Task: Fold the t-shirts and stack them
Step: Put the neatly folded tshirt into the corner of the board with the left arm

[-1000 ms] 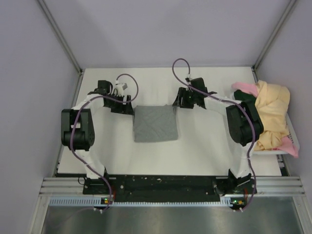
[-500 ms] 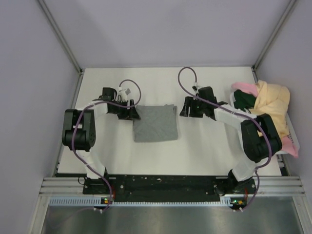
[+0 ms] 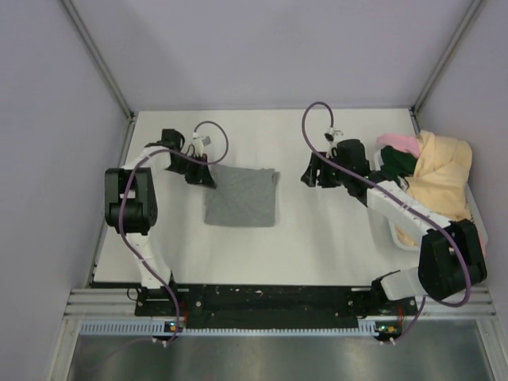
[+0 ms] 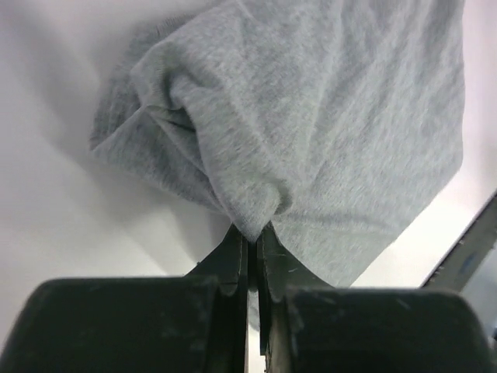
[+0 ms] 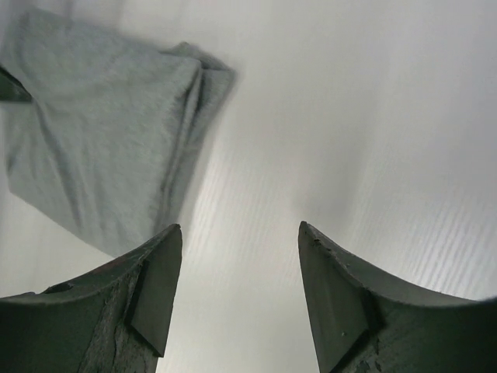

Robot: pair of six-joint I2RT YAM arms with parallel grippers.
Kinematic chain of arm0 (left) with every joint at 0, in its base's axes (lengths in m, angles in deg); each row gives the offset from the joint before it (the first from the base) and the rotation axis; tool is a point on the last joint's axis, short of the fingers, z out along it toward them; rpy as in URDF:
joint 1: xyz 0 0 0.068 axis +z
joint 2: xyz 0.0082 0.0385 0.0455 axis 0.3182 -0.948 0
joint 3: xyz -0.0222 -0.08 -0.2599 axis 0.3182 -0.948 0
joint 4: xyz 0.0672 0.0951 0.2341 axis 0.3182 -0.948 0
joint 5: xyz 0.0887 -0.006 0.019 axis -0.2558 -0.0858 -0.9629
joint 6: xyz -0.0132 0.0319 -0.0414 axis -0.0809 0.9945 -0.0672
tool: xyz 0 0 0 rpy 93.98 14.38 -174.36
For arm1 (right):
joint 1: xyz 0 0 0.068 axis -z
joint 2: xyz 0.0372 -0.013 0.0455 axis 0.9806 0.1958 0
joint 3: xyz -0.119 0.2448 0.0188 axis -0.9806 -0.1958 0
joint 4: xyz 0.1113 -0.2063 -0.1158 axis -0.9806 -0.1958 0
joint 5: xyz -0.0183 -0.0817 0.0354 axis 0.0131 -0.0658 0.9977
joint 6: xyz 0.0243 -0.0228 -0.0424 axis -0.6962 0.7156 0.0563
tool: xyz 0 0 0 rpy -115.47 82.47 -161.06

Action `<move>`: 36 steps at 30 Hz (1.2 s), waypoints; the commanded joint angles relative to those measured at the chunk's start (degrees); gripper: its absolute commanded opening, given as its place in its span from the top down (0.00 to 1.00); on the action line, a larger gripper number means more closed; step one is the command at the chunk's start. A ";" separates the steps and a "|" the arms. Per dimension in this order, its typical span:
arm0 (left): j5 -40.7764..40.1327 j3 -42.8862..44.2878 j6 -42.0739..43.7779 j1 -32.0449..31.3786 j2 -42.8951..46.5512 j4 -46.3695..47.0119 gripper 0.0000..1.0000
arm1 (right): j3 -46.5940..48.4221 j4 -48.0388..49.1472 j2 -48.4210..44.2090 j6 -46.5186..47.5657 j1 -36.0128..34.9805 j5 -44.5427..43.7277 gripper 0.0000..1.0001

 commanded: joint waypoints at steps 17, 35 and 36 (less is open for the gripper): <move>-37.78 57.06 21.07 20.02 -27.28 -19.25 1.00 | -0.25 -7.82 -13.84 10.84 0.38 -9.53 0.39; -55.10 54.52 19.58 20.46 -27.73 4.32 0.29 | 1.42 -11.68 -17.80 11.90 0.38 -10.06 0.38; -55.19 53.11 19.14 20.46 -25.80 5.38 0.28 | 1.50 -11.86 -17.71 11.81 0.29 -9.80 0.37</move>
